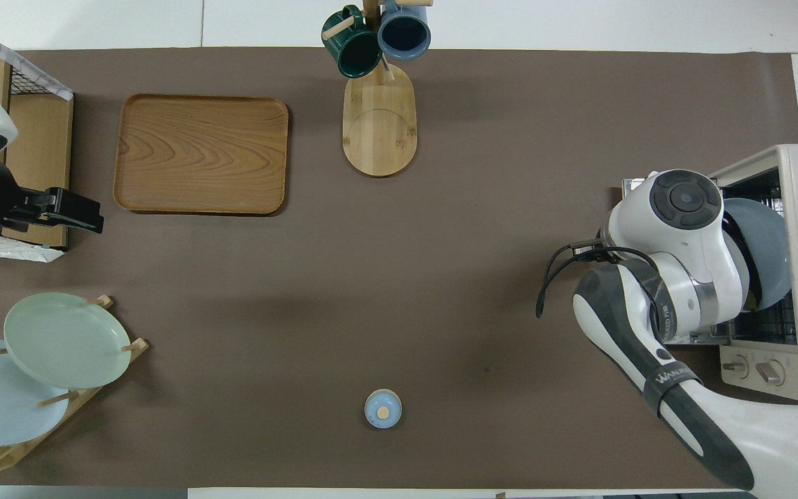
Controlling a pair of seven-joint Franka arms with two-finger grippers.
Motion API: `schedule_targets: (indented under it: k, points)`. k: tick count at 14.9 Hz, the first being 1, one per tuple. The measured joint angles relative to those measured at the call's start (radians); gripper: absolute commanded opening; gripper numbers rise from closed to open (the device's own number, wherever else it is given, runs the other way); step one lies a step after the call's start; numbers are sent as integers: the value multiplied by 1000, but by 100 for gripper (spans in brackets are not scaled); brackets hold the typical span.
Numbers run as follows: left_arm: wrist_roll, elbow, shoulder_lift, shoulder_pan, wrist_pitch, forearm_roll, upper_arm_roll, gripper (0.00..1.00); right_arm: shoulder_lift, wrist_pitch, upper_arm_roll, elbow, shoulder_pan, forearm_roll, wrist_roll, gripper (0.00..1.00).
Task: Put eggplant into oven
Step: 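Push the oven door shut with the right gripper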
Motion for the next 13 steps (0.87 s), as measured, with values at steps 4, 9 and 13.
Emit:
schedule_targets:
  k: [4, 9, 13]
  points:
    - [0, 0, 0, 0, 0, 0, 0, 100, 1, 0, -1, -21, -9, -2, 0, 0]
    - [0, 0, 0, 0, 0, 0, 0, 100, 1, -2, -2, -31, -15, -110, 0, 0]
    - [0, 0, 0, 0, 0, 0, 0, 100, 1, -6, 8, -34, -15, -178, 0, 0]
